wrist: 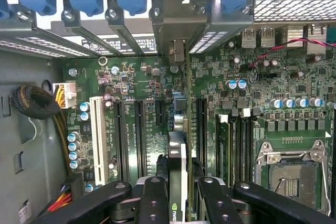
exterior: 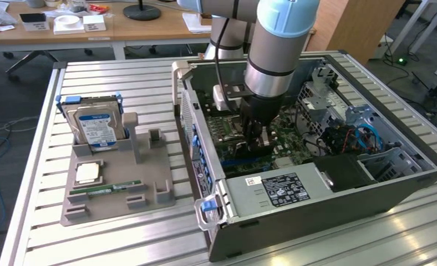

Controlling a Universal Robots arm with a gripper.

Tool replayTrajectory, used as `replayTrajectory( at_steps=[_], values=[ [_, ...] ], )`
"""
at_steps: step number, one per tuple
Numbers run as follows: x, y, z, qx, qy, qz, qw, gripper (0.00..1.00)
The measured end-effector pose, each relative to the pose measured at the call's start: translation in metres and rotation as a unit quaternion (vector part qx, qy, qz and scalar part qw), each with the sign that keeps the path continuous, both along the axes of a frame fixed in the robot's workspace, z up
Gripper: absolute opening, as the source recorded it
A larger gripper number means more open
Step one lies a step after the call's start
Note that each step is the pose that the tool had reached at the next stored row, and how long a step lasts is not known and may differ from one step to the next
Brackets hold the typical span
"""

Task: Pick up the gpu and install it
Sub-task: 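Insert the gpu into the slot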

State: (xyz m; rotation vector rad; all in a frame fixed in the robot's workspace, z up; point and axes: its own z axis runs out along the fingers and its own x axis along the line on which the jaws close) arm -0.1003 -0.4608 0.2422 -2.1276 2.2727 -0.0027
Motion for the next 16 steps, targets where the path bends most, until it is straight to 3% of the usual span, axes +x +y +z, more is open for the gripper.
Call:
replayTrajectory(
  at_steps=[16],
  values=[
    [0.0,0.0,0.0007,0.0,0.0,0.0,1.0,0.27]
  ],
)
